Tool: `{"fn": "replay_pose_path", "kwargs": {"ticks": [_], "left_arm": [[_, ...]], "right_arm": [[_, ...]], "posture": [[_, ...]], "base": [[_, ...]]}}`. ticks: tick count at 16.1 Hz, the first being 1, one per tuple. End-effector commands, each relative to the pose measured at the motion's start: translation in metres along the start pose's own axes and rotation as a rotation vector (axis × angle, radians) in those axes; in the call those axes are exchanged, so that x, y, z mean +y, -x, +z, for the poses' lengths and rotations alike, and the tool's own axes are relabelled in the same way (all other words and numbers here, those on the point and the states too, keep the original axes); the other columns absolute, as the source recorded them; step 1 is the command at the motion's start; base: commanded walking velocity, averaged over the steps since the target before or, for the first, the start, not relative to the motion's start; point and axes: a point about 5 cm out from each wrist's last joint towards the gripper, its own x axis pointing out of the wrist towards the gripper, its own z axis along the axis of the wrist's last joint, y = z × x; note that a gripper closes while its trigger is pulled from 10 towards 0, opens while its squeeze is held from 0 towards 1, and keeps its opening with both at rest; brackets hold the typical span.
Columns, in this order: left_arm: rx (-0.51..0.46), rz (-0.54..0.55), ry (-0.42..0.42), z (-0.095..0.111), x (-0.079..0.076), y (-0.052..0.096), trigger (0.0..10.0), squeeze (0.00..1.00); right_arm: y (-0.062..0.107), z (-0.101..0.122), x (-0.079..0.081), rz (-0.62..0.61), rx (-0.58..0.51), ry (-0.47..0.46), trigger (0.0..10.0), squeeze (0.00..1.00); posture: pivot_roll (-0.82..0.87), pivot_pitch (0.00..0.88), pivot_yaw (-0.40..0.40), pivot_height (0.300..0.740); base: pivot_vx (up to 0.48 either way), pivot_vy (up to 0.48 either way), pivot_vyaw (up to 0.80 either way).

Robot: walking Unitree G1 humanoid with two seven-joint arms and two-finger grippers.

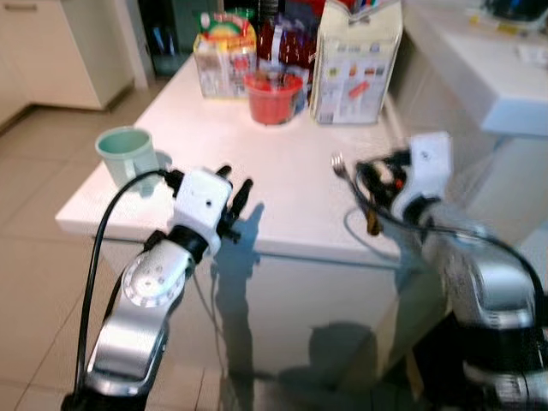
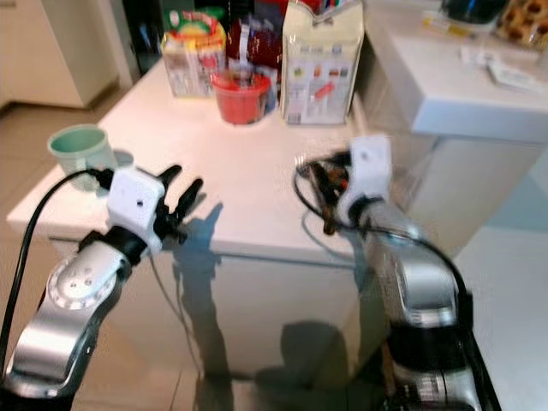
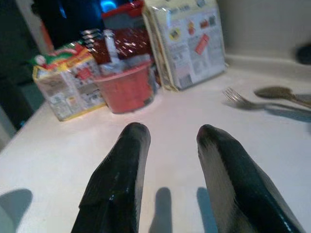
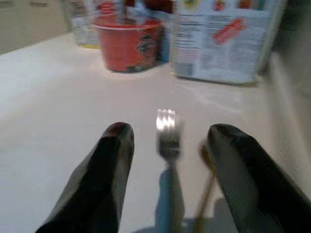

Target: Setting the table

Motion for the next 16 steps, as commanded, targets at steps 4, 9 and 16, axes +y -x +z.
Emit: {"fn": "replay_pose_path", "kwargs": {"ticks": [4,9,16], "left_arm": [[-0.011,-0.137,0.019,0.002,-0.007,0.007,10.0,0.00],[-0.014,-0.232,0.055,0.005,-0.010,0.019,10.0,0.00],[0.032,-0.287,0.078,0.000,-0.017,0.033,10.0,0.00]], "right_arm": [[-0.021,-0.010,-0.011,0.047,0.134,-0.014,10.0,1.00],[-0.050,-0.008,-0.015,0.096,0.206,-0.023,10.0,1.00],[-0.069,-0.004,-0.015,0.127,0.305,-0.003,10.0,0.00]], "posture": [[0.02,0.020,0.017,0.740],[0.02,0.068,-0.007,0.740],[0.03,0.075,-0.029,0.740]], "base": [[0.000,0.000,0.00],[0.000,0.000,0.00],[0.000,0.000,0.00]]}}
